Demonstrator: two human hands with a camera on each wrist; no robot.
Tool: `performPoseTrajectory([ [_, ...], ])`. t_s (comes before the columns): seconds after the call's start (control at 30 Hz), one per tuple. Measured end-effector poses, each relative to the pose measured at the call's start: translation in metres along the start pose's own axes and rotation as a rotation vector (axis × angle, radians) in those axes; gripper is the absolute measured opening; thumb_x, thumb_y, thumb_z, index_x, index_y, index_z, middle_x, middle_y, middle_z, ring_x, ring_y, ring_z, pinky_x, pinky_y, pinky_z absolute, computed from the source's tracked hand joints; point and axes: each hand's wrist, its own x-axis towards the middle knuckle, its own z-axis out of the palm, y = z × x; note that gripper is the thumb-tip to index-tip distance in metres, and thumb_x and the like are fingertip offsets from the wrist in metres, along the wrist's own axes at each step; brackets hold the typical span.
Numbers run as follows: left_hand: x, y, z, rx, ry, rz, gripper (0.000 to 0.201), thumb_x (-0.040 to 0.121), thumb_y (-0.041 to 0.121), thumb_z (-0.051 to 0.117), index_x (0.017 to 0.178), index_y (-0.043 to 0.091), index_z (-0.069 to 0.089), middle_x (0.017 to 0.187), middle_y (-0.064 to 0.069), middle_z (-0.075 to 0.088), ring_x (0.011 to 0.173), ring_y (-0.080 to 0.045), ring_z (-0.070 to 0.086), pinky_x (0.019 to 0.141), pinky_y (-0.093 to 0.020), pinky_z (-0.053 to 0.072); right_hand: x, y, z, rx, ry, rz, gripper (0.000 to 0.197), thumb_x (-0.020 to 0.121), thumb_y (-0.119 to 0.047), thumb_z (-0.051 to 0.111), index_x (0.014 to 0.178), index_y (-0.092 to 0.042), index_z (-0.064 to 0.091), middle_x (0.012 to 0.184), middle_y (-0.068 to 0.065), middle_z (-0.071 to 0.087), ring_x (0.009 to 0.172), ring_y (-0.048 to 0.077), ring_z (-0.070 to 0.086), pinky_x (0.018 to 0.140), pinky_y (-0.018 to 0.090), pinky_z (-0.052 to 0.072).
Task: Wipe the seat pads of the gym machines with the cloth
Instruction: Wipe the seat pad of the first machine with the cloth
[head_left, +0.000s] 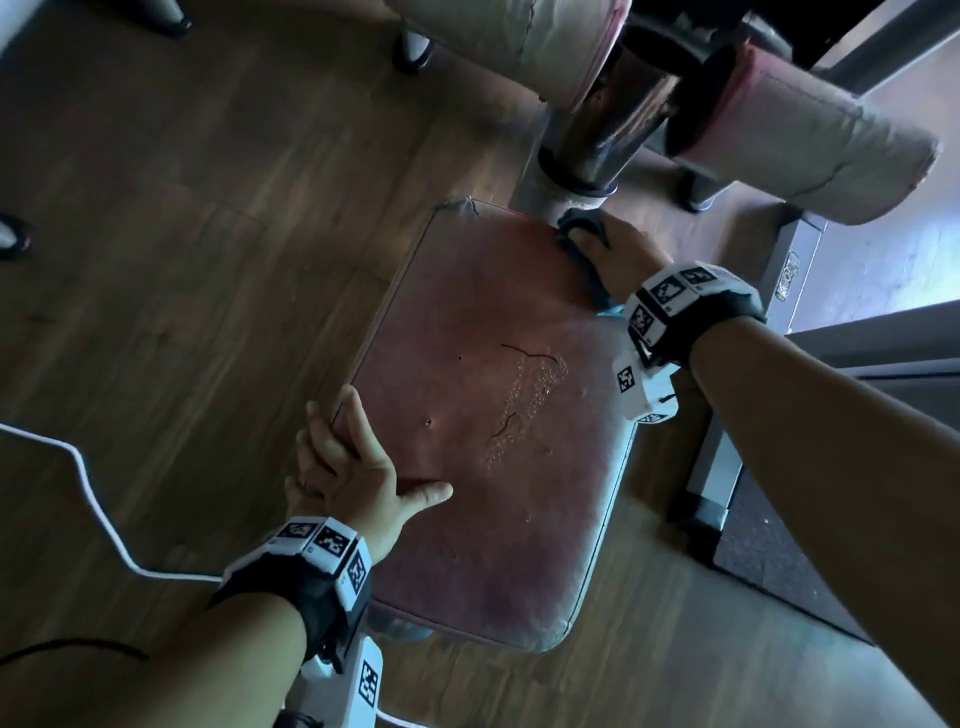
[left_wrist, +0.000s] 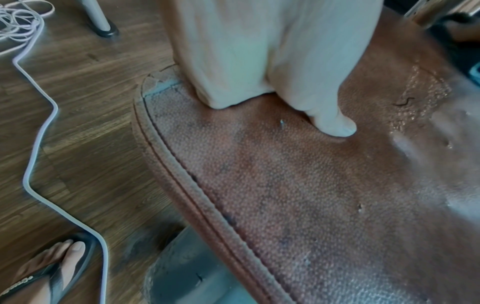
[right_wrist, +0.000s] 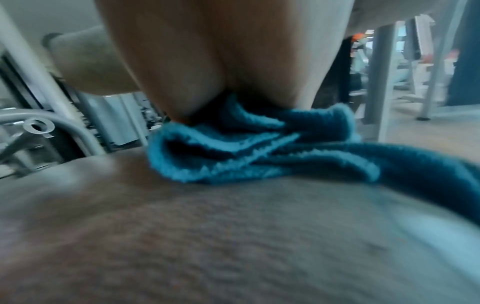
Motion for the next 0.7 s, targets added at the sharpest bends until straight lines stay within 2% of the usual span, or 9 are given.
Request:
performPoseTrajectory([
  [0.07,-0.001,0.000,0.000,-0.008,0.011,0.029,0.147,0.047,0.088,0.058,0.132,0.029,-0.046,0.151,-0.015,-0.030,0.146,-0.037,-0.008,0.116,-0.056,0.014,0.006,-0.023,0.007,-0.087,-0.008,-0.097,0.044,0.097,-0.047,0.042,0.137,-0.027,0.046,0.135,0.007,0.054,0.120,0.031,0.051,0.099,0.040,0.041],
  [0.17,0.003,-0.001,0.001,-0.021,0.000,0.016,0.146,0.049,0.087,0.057,0.134,0.027,-0.045,0.151,-0.016,-0.030,0.146,-0.036,-0.009,0.116,-0.056,0.013,0.005,-0.028,0.009,-0.152,-0.016,-0.191,0.047,0.098,-0.045,0.042,0.141,-0.028,0.039,0.142,0.005,0.048,0.127,0.031,0.045,0.105,0.045,0.038],
  [0.23,0.003,-0.001,0.003,-0.036,0.019,0.041,0.145,0.050,0.086,0.058,0.132,0.027,-0.047,0.150,-0.015,-0.032,0.146,-0.036,-0.011,0.116,-0.056,0.013,0.003,-0.012,0.005,-0.121,-0.011,-0.206,0.045,0.099,-0.042,0.043,0.143,-0.030,0.038,0.142,0.005,0.048,0.128,0.030,0.046,0.106,0.041,0.037],
  [0.33,0.005,-0.002,0.004,-0.032,0.020,0.050,0.145,0.051,0.085,0.059,0.129,0.028,-0.050,0.148,-0.015,-0.035,0.146,-0.036,-0.011,0.117,-0.056,0.012,0.002,-0.002,0.003,-0.066,-0.003,-0.147,0.041,0.099,-0.039,0.043,0.140,-0.030,0.043,0.139,0.003,0.051,0.126,0.028,0.047,0.104,0.035,0.035],
  [0.4,0.004,-0.001,0.004,-0.021,0.027,0.039,0.146,0.048,0.087,0.057,0.129,0.027,-0.049,0.148,-0.016,-0.034,0.146,-0.036,-0.010,0.117,-0.056,0.013,0.003,-0.018,0.007,-0.107,0.022,-0.127,0.043,0.098,-0.043,0.042,0.139,-0.031,0.042,0.140,0.001,0.050,0.126,0.029,0.047,0.104,0.041,0.038],
  [0.5,0.004,-0.001,0.006,-0.016,0.041,0.044,0.147,0.047,0.088,0.056,0.131,0.026,-0.048,0.148,-0.016,-0.033,0.146,-0.037,-0.009,0.116,-0.056,0.014,-0.001,-0.046,0.015,-0.210,0.021,-0.199,0.047,0.097,-0.044,0.042,0.143,-0.036,0.034,0.148,-0.002,0.041,0.130,0.030,0.041,0.105,0.046,0.035],
  [0.57,0.004,-0.002,0.006,-0.032,0.033,0.050,0.146,0.050,0.087,0.057,0.131,0.026,-0.048,0.147,-0.016,-0.035,0.145,-0.037,-0.010,0.116,-0.056,0.013,0.000,-0.049,0.018,-0.225,0.022,-0.244,0.048,0.097,-0.044,0.043,0.143,-0.038,0.033,0.148,-0.002,0.039,0.131,0.029,0.040,0.105,0.045,0.033],
  [0.7,0.004,-0.003,0.006,-0.032,0.019,0.062,0.145,0.053,0.086,0.057,0.136,0.023,-0.044,0.148,-0.019,-0.035,0.145,-0.038,-0.012,0.115,-0.057,0.012,0.020,-0.059,0.019,-0.081,0.037,-0.158,0.041,0.098,-0.036,0.048,0.136,-0.021,0.048,0.137,0.007,0.054,0.125,0.028,0.049,0.101,0.032,0.035],
])
